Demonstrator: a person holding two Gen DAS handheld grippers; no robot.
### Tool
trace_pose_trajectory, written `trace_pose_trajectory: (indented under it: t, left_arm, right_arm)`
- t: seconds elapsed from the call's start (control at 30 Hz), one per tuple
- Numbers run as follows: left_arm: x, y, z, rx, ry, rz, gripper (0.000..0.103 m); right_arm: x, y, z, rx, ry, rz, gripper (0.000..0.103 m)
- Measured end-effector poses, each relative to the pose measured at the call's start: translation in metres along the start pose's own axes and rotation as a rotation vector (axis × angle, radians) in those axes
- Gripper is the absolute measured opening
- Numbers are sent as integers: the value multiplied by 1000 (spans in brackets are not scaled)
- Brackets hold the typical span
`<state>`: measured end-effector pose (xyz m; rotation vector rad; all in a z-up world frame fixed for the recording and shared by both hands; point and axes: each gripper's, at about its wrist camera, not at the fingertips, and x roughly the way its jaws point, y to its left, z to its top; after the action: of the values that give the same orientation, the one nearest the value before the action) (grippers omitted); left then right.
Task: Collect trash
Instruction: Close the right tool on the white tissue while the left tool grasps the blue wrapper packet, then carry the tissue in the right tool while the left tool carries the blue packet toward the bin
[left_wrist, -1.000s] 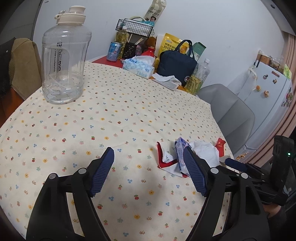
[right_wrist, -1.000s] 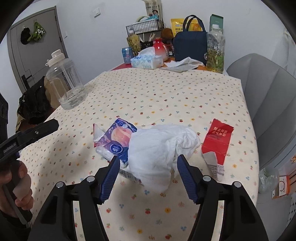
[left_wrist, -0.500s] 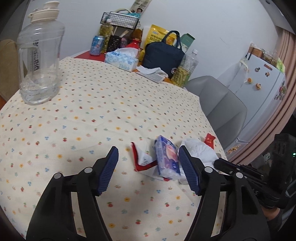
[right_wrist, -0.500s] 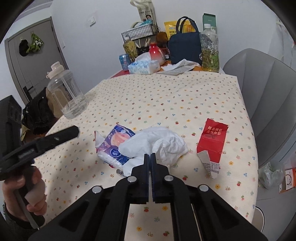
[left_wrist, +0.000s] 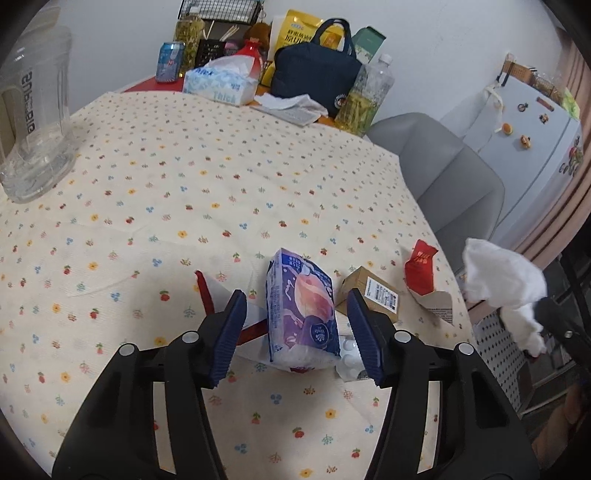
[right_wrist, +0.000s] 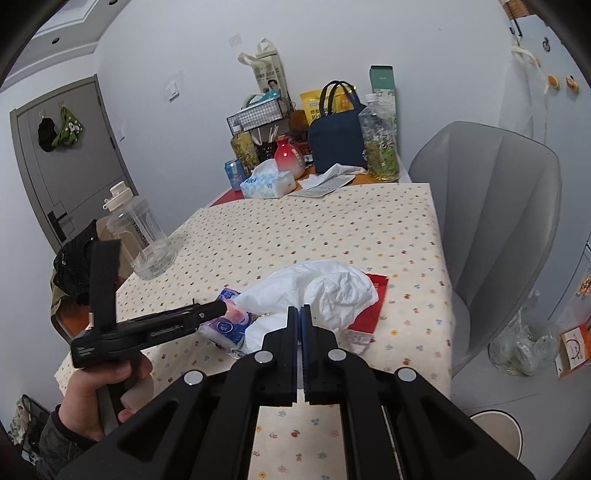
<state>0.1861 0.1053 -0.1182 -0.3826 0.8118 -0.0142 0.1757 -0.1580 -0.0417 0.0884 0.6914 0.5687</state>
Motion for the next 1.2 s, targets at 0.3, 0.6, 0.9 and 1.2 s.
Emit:
trace_pose_trajectory:
  t: [0.3,0.6,0.9,1.2]
  left_arm:
    - [0,-5,-2,10,21,64,10]
    - [-55,-17,9,5,-99,31,10]
    - [-79,-32,13,17,-124,0,10]
    - [-82,-80,10,87,-138,-44,10]
  right_arm:
    - [-16,-19,-6,39,-20,-5,3]
    - [-34,-25,-11,58,-56,8,3]
    - [-55,-40,-14,87,-88,-5,3]
    - [-79,-71,-26,131,-110,-52,3]
